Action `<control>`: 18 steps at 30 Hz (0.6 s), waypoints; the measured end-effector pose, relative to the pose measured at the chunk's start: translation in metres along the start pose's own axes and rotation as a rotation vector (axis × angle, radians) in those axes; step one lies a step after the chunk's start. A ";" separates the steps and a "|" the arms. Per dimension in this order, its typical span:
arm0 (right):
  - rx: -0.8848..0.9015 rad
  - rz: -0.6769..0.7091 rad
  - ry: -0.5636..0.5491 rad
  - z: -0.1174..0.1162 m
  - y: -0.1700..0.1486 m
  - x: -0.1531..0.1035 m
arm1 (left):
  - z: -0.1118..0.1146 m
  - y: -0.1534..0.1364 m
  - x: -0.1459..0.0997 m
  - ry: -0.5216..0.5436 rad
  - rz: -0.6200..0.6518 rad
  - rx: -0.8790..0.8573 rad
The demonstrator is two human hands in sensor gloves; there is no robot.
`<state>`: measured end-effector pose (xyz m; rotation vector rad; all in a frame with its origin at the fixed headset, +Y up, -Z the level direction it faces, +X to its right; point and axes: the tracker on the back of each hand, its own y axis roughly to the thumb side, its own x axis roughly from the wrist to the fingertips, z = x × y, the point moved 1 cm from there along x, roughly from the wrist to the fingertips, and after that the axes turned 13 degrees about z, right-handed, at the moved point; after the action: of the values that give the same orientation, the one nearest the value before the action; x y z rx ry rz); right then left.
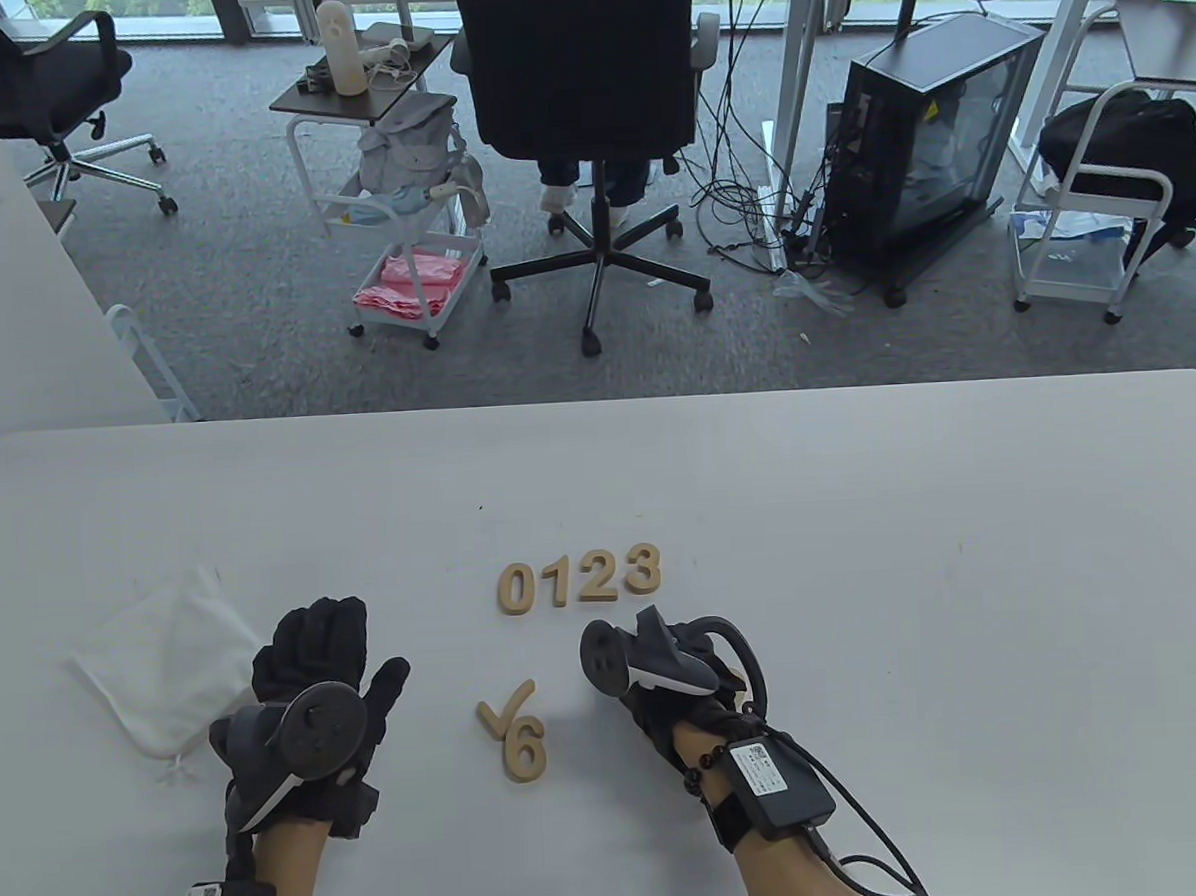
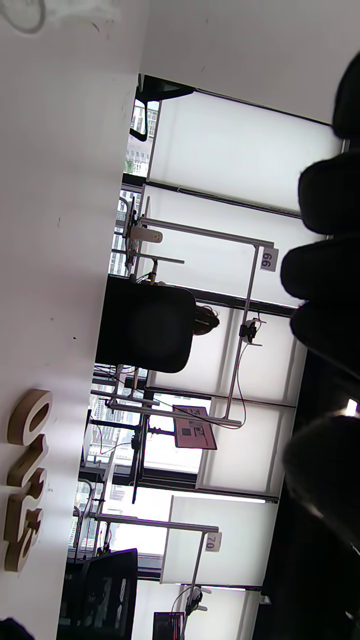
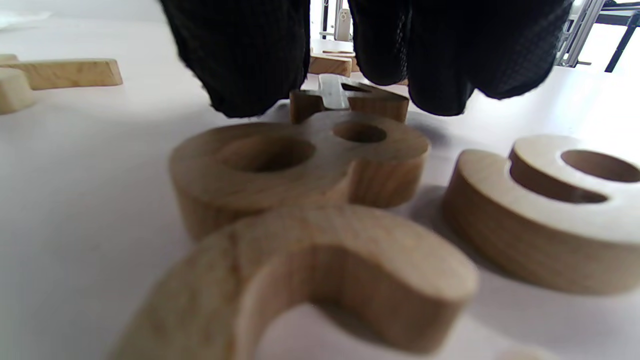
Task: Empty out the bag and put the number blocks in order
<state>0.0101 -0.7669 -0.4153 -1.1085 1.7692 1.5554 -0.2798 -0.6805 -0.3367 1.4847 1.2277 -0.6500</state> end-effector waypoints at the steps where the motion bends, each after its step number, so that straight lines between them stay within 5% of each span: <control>1: -0.002 -0.002 0.001 -0.001 0.000 0.000 | 0.000 0.000 0.000 0.000 -0.001 -0.001; 18: -0.102 -0.015 -0.072 -0.001 0.004 0.001 | -0.001 -0.001 0.000 -0.002 -0.001 -0.001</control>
<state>0.0060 -0.7684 -0.4138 -1.0967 1.6471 1.6708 -0.2805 -0.6800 -0.3365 1.4826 1.2268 -0.6511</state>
